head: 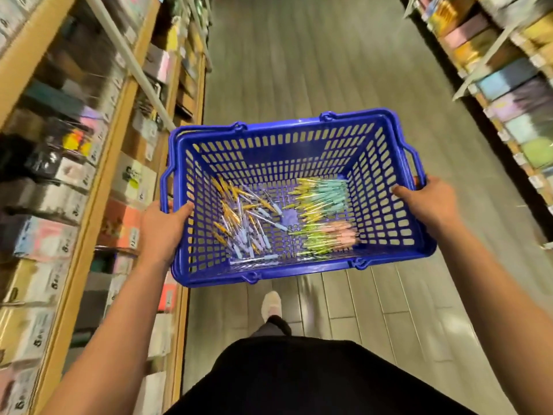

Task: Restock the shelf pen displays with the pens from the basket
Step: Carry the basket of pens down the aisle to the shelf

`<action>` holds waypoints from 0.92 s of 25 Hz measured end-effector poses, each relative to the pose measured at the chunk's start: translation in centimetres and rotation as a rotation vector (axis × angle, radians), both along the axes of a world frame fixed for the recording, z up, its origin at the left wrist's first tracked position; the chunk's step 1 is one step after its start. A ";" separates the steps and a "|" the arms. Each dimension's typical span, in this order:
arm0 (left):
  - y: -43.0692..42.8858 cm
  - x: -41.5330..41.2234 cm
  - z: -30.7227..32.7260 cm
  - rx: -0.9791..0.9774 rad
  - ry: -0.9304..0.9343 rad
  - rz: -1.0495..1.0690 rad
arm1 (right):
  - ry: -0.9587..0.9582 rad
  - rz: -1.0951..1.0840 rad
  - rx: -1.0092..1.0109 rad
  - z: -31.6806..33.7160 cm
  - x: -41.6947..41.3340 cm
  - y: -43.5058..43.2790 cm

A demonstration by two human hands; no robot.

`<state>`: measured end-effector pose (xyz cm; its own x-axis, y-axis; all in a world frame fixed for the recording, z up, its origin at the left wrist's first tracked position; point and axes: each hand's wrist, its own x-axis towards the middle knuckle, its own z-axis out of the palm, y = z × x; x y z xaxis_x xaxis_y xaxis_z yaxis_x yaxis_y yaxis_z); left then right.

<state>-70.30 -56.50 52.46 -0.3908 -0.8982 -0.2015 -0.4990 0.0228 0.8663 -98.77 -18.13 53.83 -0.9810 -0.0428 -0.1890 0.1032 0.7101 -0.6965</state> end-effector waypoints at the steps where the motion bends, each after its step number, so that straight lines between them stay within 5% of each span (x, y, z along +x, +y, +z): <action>1: -1.7 -1.4 0.1 0.009 -0.001 -0.010 | 0.003 -0.007 0.004 0.0 -1.1 -1.5; 11: -16.3 -18.6 0.7 0.024 -0.027 -0.065 | -0.062 -0.091 -0.064 -0.5 -14.9 -14.3; 23: -29.0 -44.3 -0.3 0.057 -0.083 -0.045 | -0.148 -0.032 -0.039 -1.9 -42.7 -28.5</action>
<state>-114.56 -85.45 52.13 -0.4101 -0.8664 -0.2849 -0.5691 -0.0011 0.8223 -141.49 -46.61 51.97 -0.9437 -0.0217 -0.3302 0.2290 0.6777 -0.6988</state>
